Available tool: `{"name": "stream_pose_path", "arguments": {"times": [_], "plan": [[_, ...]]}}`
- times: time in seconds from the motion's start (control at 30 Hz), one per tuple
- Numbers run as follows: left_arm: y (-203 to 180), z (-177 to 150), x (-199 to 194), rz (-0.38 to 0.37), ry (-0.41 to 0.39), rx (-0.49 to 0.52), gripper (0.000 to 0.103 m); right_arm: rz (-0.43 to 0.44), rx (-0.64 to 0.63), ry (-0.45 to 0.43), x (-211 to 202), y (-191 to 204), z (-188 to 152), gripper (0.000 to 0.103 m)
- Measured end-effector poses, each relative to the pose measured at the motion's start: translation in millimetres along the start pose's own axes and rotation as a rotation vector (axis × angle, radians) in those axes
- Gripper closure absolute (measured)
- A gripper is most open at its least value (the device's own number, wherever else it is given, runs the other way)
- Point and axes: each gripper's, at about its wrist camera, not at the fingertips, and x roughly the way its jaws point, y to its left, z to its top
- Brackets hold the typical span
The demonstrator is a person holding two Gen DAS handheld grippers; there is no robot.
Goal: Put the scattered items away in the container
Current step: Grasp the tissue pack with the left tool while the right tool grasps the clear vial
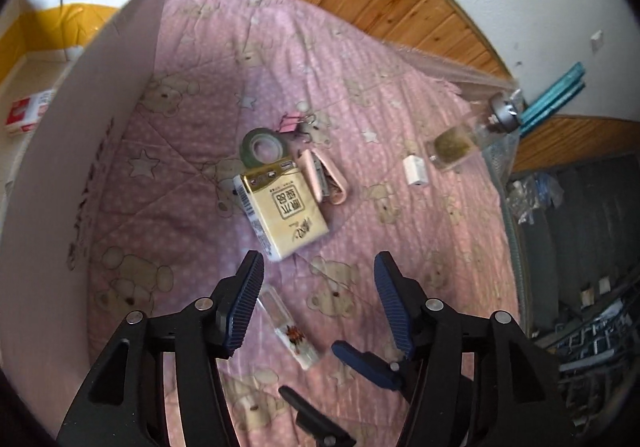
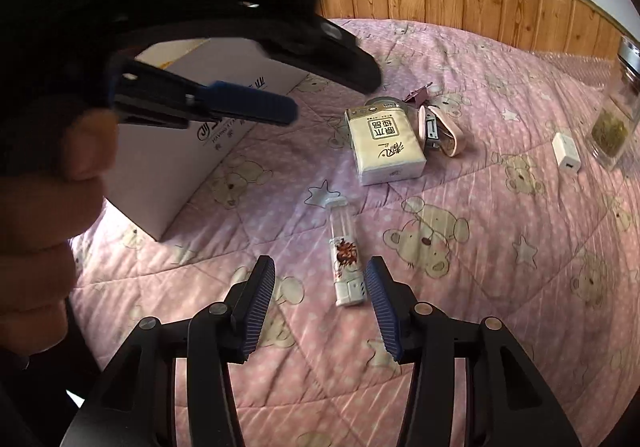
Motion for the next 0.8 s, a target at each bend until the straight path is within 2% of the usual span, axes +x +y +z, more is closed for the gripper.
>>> {"name": "stream_pose_path", "arguments": {"times": [0.17, 0.33, 0.4, 0.57, 0.6, 0.63, 0.67, 0.8], "plan": [[6.7, 16.3, 31.6, 0.052, 0.030, -0.021, 0.040, -0.013, -0.060, 0.003, 18.9, -2.6, -1.7, 0.053], [13.5, 24.9, 65.7, 0.137, 0.070, -0.029, 0.040, 0.005, -0.016, 0.026, 33.7, -15.8, -3.2, 0.060], [12.4, 26.5, 75.2, 0.153, 0.069, -0.012, 0.035, 0.004, -0.025, 0.018, 34.7, -14.3, -2.1, 0.060], [-4.9, 34.8, 83.8, 0.218, 0.092, 0.096, 0.033, -0.001, -0.034, -0.005, 37.4, -13.0, -0.9, 0.062], [-7.0, 35.3, 83.7, 0.229, 0.098, 0.125, 0.035, -0.005, -0.028, -0.002, 37.3, -14.5, -0.5, 0.065], [-9.0, 35.8, 82.3, 0.236, 0.100, 0.149, 0.039, -0.017, -0.021, 0.003, 37.2, -16.6, -0.1, 0.078], [-11.3, 35.3, 79.5, 0.245, 0.097, 0.177, 0.044, -0.023, -0.012, 0.008, 36.7, -19.3, 0.4, 0.083], [-13.0, 31.9, 68.0, 0.250, 0.082, 0.216, 0.055, 0.004, 0.037, 0.028, 34.3, -26.2, 2.2, 0.083]]}}
